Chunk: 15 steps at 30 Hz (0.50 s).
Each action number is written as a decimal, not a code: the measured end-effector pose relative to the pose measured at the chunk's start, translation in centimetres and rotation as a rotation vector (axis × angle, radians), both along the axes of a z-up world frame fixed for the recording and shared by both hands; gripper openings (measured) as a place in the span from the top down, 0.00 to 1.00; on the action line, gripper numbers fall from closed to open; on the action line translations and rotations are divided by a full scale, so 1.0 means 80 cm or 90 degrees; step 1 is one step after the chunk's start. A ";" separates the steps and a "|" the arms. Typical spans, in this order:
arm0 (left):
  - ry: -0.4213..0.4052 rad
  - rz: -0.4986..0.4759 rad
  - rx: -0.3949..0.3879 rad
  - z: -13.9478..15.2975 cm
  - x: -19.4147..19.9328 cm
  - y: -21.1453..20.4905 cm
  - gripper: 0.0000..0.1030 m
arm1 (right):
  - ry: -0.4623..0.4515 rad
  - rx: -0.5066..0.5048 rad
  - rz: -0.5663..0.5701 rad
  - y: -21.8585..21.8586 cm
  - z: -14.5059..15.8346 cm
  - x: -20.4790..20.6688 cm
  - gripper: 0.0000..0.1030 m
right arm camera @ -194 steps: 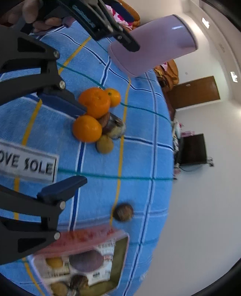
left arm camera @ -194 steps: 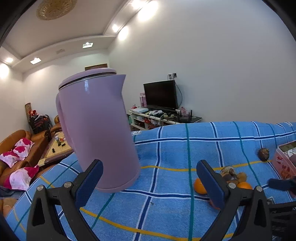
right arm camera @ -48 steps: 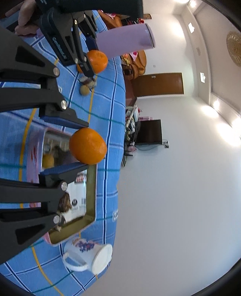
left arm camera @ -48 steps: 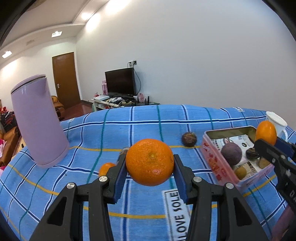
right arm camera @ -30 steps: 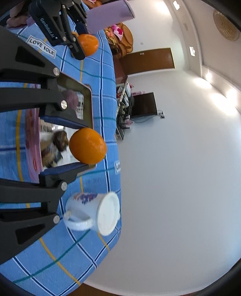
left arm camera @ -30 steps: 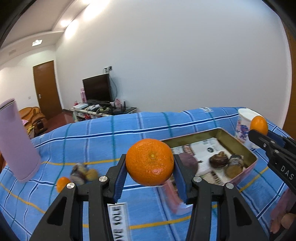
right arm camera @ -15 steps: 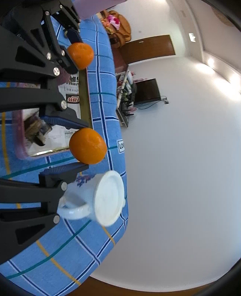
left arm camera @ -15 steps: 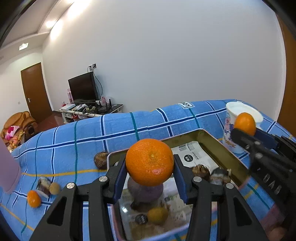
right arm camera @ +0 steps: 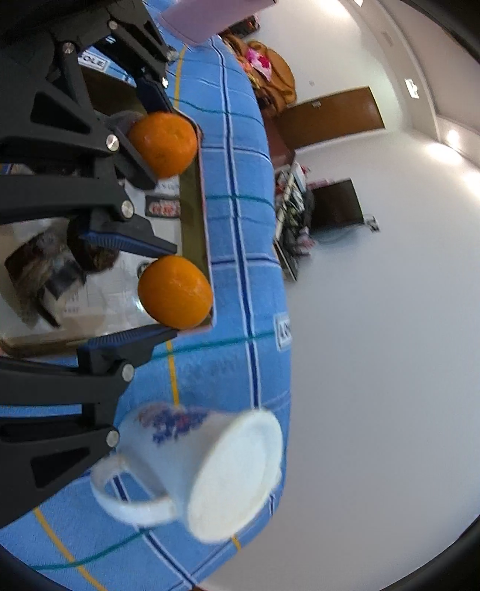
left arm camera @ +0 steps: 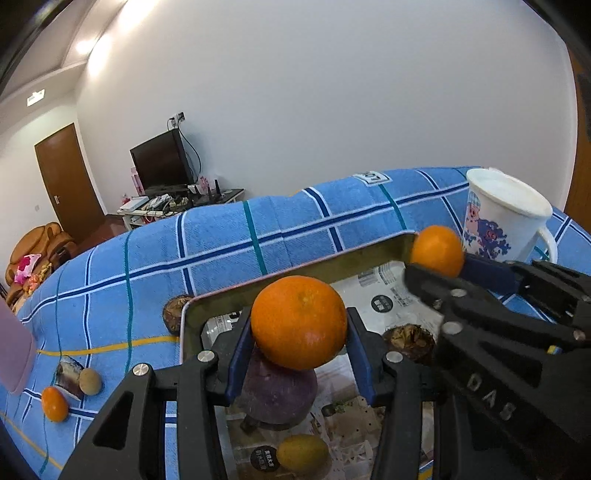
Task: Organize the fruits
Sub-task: 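Lower both oranges into the pink tin and open both tools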
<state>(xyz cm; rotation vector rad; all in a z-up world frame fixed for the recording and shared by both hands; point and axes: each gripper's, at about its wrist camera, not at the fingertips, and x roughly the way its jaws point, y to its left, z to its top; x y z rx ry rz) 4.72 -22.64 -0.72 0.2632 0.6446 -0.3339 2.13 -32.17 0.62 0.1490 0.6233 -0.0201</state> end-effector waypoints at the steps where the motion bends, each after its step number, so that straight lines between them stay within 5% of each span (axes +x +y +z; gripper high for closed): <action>1: 0.003 -0.002 0.000 -0.001 0.001 -0.001 0.51 | 0.005 0.005 0.005 0.000 -0.002 0.002 0.60; 7: 0.007 0.005 -0.007 -0.001 0.006 0.001 0.50 | 0.002 0.026 0.023 -0.001 -0.003 0.002 0.52; 9: 0.003 0.006 -0.021 0.002 0.005 0.005 0.39 | -0.010 0.037 0.021 -0.004 0.000 -0.004 0.26; 11: -0.017 0.010 -0.038 0.007 -0.003 0.010 0.23 | -0.022 0.057 0.037 -0.004 0.003 -0.008 0.16; 15: -0.083 0.009 -0.071 0.022 -0.028 0.023 0.12 | -0.092 0.045 0.020 0.001 0.019 -0.029 0.00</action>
